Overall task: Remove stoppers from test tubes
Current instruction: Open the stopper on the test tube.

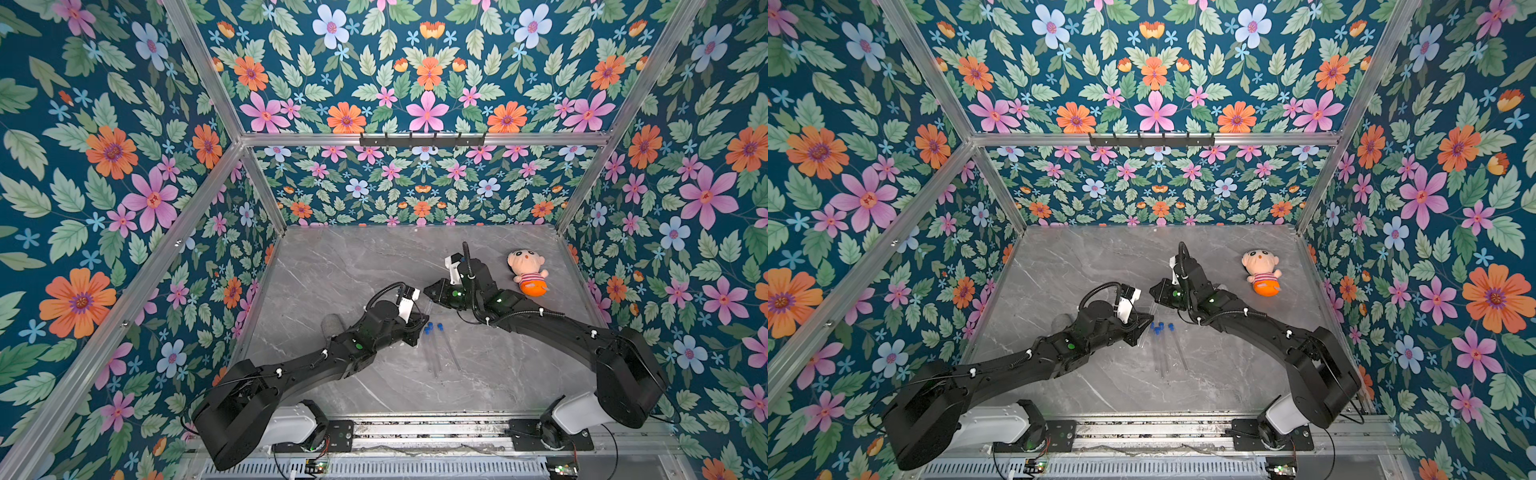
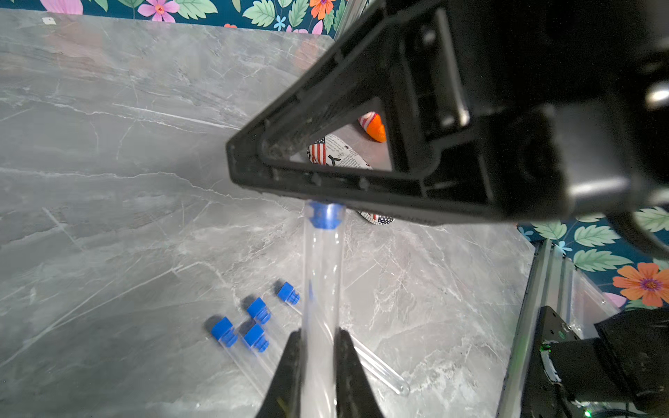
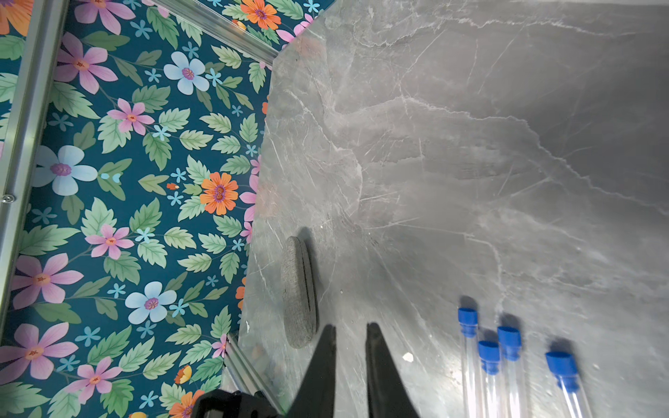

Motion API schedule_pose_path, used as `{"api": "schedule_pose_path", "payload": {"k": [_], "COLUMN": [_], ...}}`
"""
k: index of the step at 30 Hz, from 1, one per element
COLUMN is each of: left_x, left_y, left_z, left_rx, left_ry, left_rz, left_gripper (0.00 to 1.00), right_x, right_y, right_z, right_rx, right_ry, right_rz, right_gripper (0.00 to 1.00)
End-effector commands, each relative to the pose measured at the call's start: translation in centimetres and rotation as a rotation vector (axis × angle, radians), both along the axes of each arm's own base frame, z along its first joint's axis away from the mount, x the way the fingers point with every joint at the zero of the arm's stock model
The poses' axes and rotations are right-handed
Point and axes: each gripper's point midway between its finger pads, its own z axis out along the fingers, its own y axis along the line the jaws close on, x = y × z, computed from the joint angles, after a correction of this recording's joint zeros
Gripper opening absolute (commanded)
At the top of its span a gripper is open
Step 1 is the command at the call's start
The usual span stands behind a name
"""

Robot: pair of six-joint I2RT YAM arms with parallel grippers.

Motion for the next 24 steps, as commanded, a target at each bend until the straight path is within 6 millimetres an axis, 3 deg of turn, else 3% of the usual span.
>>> {"api": "schedule_pose_path", "payload": {"k": [1,10,20,24], "left_x": [0.3,0.1,0.1,0.7], "left_y": [1.4,1.3,1.4,2.2], "left_z": [-1.9,-1.5,-1.6,-2.0], "left_rx": [0.071,0.063,0.063,0.097], "left_ry": [0.049,0.051,0.053,0.059], "left_rz": [0.062,0.054,0.058,0.098], "left_gripper": [0.06,0.06,0.05,0.05], "right_x": [0.8,2.5,3.2,3.3], "right_y": [-0.2,-1.3,-1.3,-2.1], "right_z": [0.9,-0.4,-0.4,0.2], "right_rx": [-0.005,-0.133,-0.144,-0.165], "right_ry": [-0.045,-0.086,-0.102,-0.118], "right_rz": [-0.021,-0.084,-0.102,-0.119], "right_gripper": [0.00,0.00,0.00,0.00]}}
